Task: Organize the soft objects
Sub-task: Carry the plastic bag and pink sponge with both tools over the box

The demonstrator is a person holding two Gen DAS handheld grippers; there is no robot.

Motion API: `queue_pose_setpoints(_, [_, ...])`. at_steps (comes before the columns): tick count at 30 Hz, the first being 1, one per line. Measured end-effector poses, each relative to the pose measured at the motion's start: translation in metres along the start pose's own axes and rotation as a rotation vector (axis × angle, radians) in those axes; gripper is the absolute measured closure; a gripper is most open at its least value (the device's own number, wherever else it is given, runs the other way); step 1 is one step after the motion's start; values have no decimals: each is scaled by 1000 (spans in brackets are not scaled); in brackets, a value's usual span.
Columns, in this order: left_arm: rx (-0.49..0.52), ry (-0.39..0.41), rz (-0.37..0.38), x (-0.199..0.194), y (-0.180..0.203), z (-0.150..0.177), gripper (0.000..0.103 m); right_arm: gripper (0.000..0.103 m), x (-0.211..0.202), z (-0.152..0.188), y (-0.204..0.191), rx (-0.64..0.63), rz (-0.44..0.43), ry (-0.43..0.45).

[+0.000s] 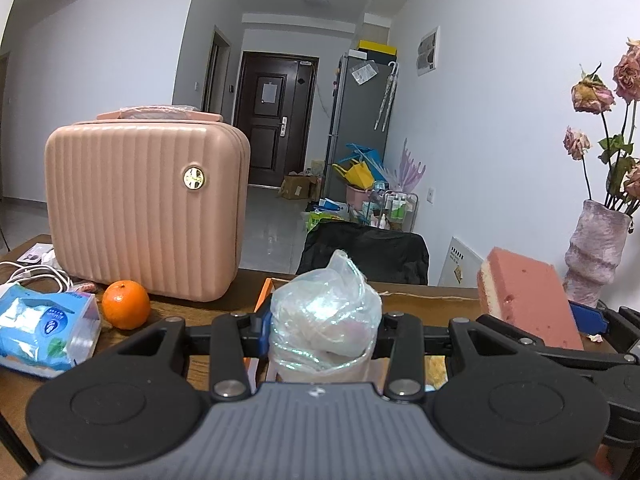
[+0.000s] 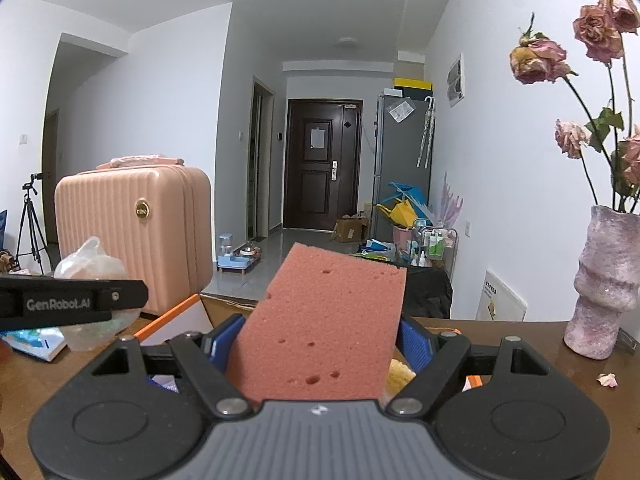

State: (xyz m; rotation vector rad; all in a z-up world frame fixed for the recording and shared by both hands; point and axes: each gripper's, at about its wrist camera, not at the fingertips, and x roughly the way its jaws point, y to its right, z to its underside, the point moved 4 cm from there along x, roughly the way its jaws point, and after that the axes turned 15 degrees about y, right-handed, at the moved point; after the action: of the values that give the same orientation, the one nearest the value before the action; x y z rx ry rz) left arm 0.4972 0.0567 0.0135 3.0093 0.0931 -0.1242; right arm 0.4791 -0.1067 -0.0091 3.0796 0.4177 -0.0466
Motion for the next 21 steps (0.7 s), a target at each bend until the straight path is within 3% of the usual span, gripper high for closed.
queue_pose_setpoints(21, [58,-39,19,59,4,12,62,23,52,11,-19,-85,-54,-59])
